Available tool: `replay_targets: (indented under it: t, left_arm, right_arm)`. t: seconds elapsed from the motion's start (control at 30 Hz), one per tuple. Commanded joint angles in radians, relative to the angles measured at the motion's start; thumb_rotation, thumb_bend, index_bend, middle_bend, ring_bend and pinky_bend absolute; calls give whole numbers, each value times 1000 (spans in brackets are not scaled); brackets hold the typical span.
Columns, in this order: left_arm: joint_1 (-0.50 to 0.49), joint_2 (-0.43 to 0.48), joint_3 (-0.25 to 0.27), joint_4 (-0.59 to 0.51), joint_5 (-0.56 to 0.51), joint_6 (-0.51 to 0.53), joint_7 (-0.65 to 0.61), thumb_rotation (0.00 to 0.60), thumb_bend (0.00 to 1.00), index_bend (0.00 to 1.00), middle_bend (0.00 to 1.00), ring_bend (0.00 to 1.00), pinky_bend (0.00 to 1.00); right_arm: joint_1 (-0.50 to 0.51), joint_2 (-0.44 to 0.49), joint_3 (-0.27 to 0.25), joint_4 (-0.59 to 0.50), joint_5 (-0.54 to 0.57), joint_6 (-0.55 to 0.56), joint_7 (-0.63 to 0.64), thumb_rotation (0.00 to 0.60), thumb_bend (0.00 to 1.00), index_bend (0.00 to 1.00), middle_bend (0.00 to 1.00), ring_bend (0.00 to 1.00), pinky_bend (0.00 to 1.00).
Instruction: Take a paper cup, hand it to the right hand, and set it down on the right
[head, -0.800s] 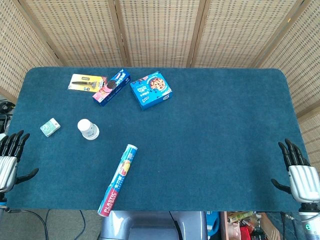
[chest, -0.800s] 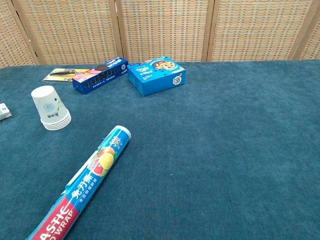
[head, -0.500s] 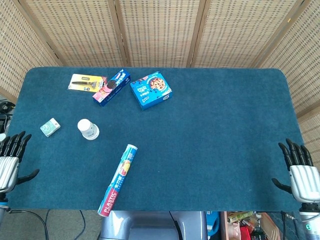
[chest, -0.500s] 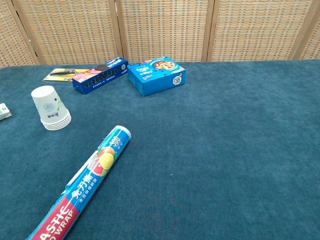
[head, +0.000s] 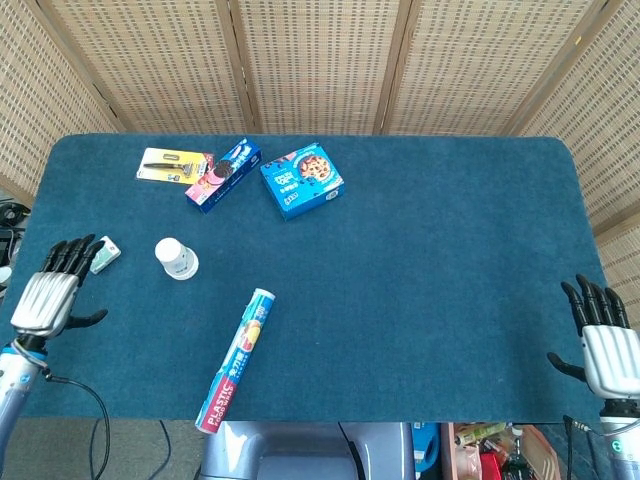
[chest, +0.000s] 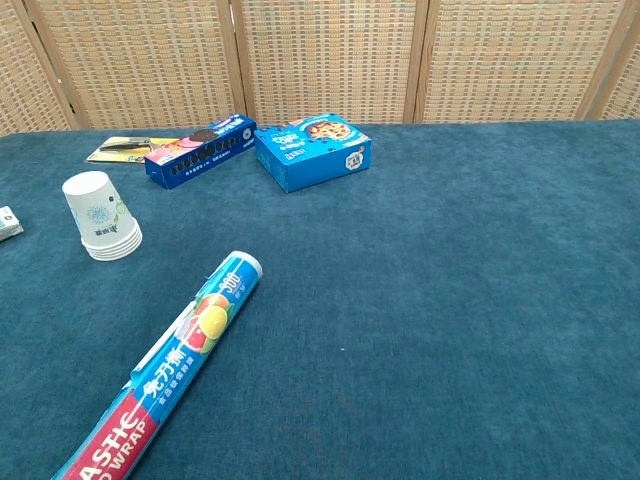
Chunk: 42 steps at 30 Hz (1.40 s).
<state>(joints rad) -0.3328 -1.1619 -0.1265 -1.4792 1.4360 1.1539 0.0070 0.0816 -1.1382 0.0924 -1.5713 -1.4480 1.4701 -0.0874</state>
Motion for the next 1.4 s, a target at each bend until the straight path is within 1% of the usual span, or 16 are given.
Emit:
replay_targets:
  t: [0.03, 0.13, 0.2, 0.27, 0.37, 0.47, 0.6, 0.77, 0.97, 1.1, 1.27, 1.3, 1.37, 1.4]
  left_arm:
    - [-123, -51, -16, 137, 12, -140, -63, 600, 196, 0, 0, 0, 0]
    - [-172, -120, -23, 227, 14, -177, -99, 600, 196, 0, 0, 1, 40]
    - [-203, -168, -26, 286, 18, -194, -124, 600, 196, 0, 0, 24, 85]
    - [-216, -192, -24, 317, 24, -194, -137, 600, 195, 15, 18, 72, 128]
    - [-249, -242, -19, 370, 37, -204, -153, 600, 196, 78, 80, 126, 177]
    - [-272, -270, -16, 400, 42, -211, -157, 600, 196, 144, 140, 176, 219]
    - [-294, -296, -17, 431, 29, -225, -130, 600, 195, 216, 210, 236, 259]
    - [-305, -322, -21, 464, 6, -226, -100, 600, 196, 337, 324, 331, 335]
    - [-306, -355, -20, 509, -12, -207, -99, 600, 196, 439, 409, 406, 393]
    - [-304, -362, -17, 524, -12, -189, -123, 600, 195, 455, 421, 416, 401]
    - [-289, -342, -37, 486, -8, -118, -221, 600, 196, 468, 431, 426, 401]
    - [-282, -332, -52, 459, -15, -96, -267, 600, 196, 470, 431, 426, 401]
    - [-273, -310, -65, 417, -19, -76, -339, 600, 196, 471, 432, 427, 401]
    - [-266, -294, -80, 380, -28, -64, -408, 600, 196, 472, 433, 427, 401]
  right_arm:
    - [8, -11, 3, 15, 17, -18, -12, 600, 0, 0, 0, 0, 0]
    - [11, -17, 5, 23, 28, -28, -21, 600, 0, 0, 0, 0, 0]
    - [12, -20, 6, 24, 32, -29, -24, 600, 0, 0, 0, 0, 0]
    - [13, -20, 7, 24, 34, -30, -26, 600, 0, 0, 0, 0, 0]
    - [14, -21, 9, 25, 40, -32, -31, 600, 0, 0, 0, 0, 0]
    - [15, -22, 10, 25, 44, -35, -33, 600, 0, 0, 0, 0, 0]
    - [15, -23, 10, 27, 51, -40, -35, 600, 0, 0, 0, 0, 0]
    - [16, -23, 11, 29, 58, -44, -33, 600, 0, 0, 0, 0, 0]
    - [17, -23, 12, 32, 64, -50, -28, 600, 0, 0, 0, 0, 0]
    - [18, -23, 11, 32, 64, -51, -28, 600, 0, 0, 0, 0, 0]
    - [18, -22, 11, 30, 64, -52, -28, 600, 0, 0, 0, 0, 0]
    - [18, -22, 10, 30, 64, -51, -29, 600, 0, 0, 0, 0, 0]
    - [18, -22, 10, 29, 63, -51, -29, 600, 0, 0, 0, 0, 0]
    - [18, -22, 10, 28, 61, -50, -29, 600, 0, 0, 0, 0, 0]
